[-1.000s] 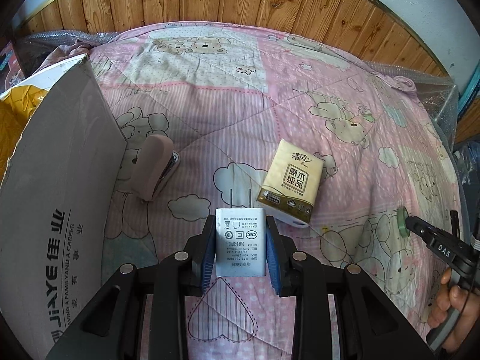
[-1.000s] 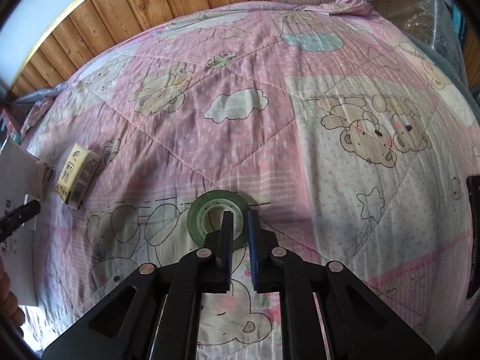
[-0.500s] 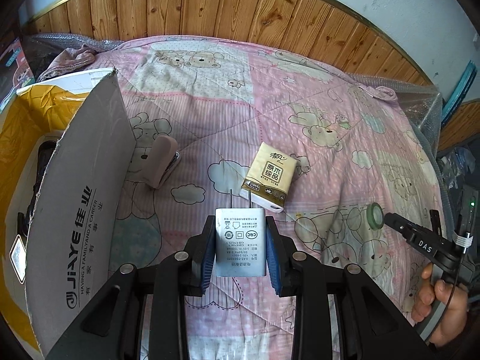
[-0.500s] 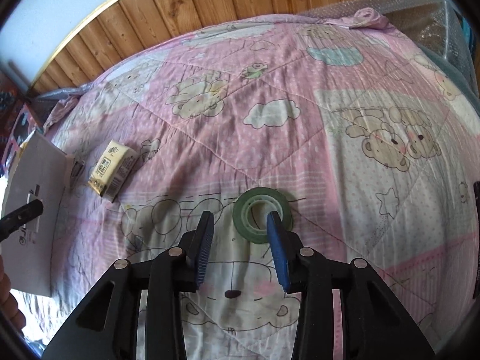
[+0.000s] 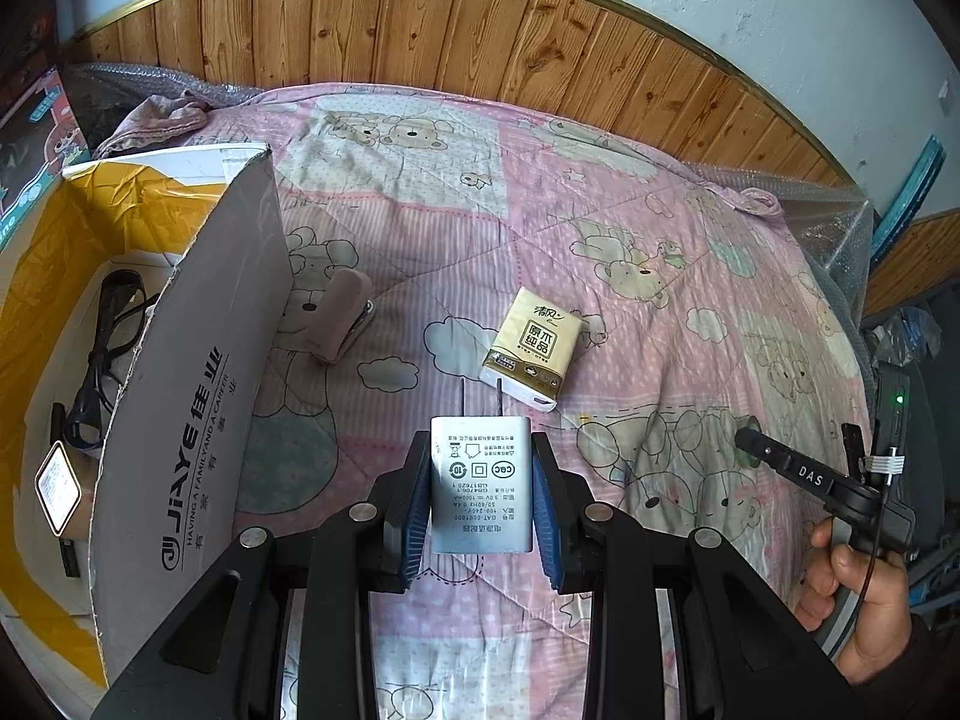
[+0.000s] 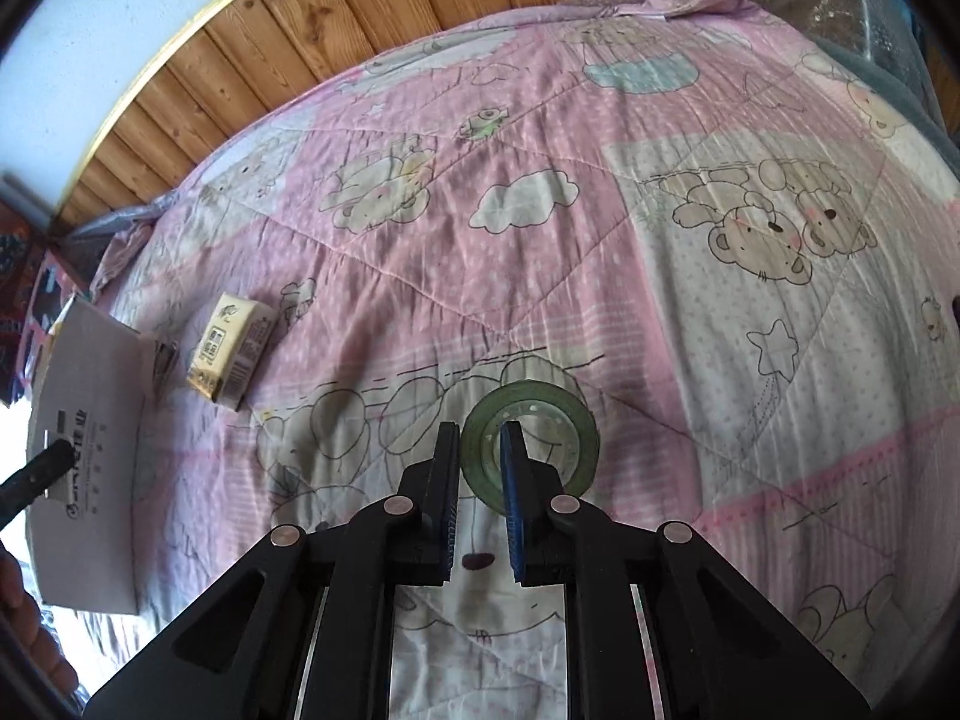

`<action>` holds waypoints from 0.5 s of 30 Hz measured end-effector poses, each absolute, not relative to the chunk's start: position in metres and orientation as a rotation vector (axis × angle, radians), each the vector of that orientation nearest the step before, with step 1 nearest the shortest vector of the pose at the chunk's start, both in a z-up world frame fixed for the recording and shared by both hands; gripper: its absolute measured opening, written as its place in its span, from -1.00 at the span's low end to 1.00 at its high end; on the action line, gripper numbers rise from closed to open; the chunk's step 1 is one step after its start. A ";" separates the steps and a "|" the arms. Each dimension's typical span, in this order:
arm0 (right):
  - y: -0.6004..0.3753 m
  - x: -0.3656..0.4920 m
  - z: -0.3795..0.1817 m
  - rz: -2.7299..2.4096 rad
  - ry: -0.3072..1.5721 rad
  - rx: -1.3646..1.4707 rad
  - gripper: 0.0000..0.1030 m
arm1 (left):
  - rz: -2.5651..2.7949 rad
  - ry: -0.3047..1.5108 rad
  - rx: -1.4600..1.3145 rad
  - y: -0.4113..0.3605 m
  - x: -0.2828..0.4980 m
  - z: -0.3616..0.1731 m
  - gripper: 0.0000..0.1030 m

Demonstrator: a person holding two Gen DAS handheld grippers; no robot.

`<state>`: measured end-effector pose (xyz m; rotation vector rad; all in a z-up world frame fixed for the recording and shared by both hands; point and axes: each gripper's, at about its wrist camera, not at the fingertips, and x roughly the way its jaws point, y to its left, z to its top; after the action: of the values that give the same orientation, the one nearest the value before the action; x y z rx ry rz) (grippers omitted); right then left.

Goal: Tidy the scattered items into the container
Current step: 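Carry the charger plug in left tool while right tool carries the tape roll over the box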

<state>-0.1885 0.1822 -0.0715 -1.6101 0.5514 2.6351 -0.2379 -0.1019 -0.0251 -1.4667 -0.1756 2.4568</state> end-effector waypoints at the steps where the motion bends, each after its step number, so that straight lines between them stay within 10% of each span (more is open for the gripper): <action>1: 0.179 -0.186 -0.069 2.639 0.556 -1.614 -0.74 | 2.455 -0.174 -1.466 -0.102 -0.237 -0.024 -0.39; 15: 0.111 -0.159 -0.044 2.730 0.570 -1.716 -0.74 | 2.461 -0.173 -1.428 -0.119 -0.209 0.001 -0.39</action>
<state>-0.1593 0.1113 -0.0436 -1.7163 0.5697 2.7296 -0.2093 -0.1191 0.0010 -1.4283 -0.1734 2.4608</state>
